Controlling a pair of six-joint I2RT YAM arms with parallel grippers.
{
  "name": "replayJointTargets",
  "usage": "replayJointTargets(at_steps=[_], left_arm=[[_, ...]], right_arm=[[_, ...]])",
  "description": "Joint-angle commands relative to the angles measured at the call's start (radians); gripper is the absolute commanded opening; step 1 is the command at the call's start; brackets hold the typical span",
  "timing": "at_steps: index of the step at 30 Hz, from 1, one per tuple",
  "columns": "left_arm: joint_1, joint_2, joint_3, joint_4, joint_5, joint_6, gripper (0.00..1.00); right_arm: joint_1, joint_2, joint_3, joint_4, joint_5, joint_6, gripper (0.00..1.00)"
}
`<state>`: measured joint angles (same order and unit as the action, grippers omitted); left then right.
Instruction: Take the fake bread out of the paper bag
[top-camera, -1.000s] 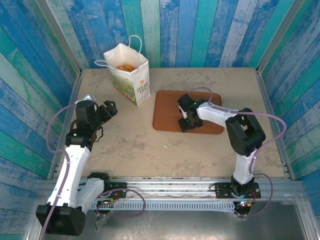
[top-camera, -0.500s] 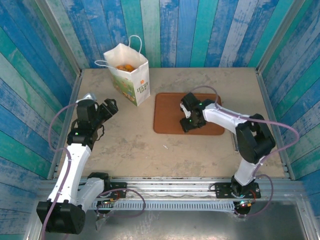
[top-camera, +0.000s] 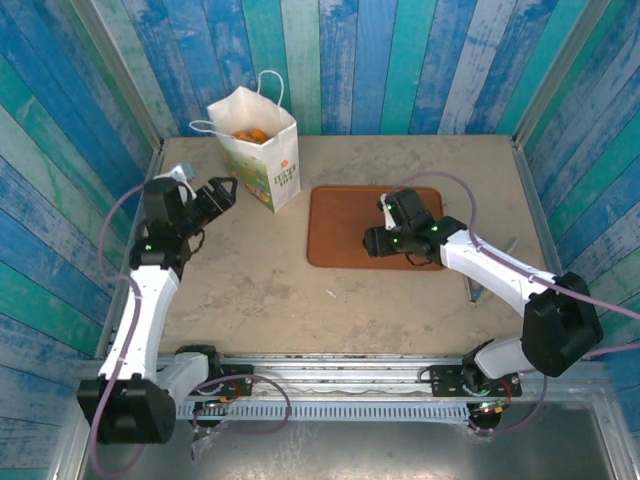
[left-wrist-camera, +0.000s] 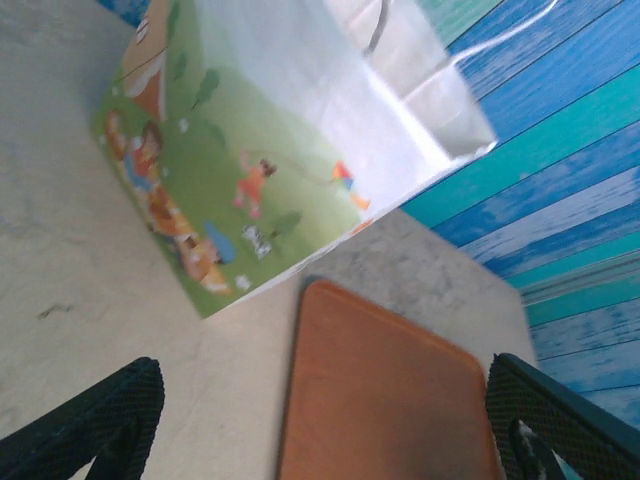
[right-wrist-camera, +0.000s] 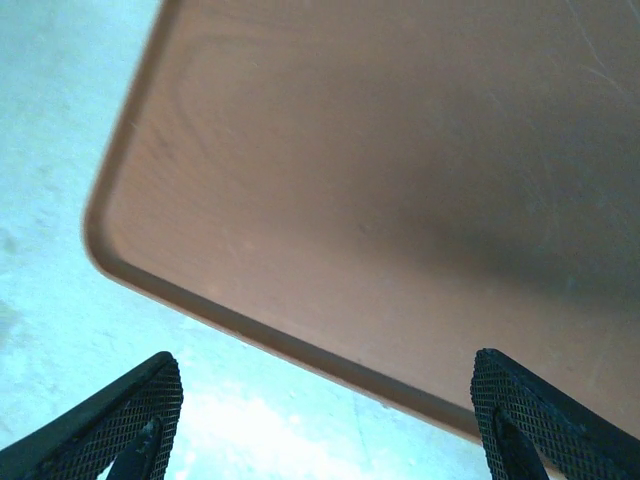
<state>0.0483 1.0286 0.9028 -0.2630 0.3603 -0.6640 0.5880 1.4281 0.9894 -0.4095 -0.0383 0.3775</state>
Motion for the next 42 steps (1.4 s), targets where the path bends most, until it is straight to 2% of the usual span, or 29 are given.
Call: replayJointTargets(at_steps=[1, 5, 10, 16, 25, 28, 31, 35, 42], left_arm=[[0.078, 0.048, 0.015, 0.183, 0.209, -0.129, 0.86], [0.142, 0.1, 0.037, 0.314, 0.245, -0.254, 0.87], [0.154, 0.198, 0.122, 0.424, 0.219, -0.359, 0.86], [0.152, 0.345, 0.192, 0.547, 0.231, -0.499, 0.78], [0.151, 0.483, 0.271, 0.582, 0.242, -0.551, 0.64], [0.151, 0.515, 0.293, 0.582, 0.249, -0.549, 0.53], [0.15, 0.545, 0.312, 0.589, 0.269, -0.54, 0.48], [0.146, 0.57, 0.322, 0.589, 0.295, -0.543, 0.3], [0.147, 0.516, 0.32, 0.501, 0.297, -0.453, 0.05]], right_arm=[[0.004, 0.01, 0.044, 0.036, -0.075, 0.024, 0.79], [0.004, 0.02, 0.067, 0.09, -0.154, 0.043, 0.79], [0.003, 0.083, 0.152, 0.198, -0.275, 0.088, 0.84], [0.004, 0.265, 0.405, 0.178, -0.331, 0.12, 0.81], [-0.017, 0.56, 0.858, 0.095, -0.315, 0.228, 0.73], [-0.02, 0.657, 1.016, 0.06, -0.302, 0.239, 0.72], [-0.022, 0.751, 1.154, 0.051, -0.307, 0.248, 0.7], [-0.026, 0.855, 1.337, -0.001, -0.315, 0.263, 0.7], [-0.029, 0.871, 1.382, -0.015, -0.337, 0.261, 0.68]])
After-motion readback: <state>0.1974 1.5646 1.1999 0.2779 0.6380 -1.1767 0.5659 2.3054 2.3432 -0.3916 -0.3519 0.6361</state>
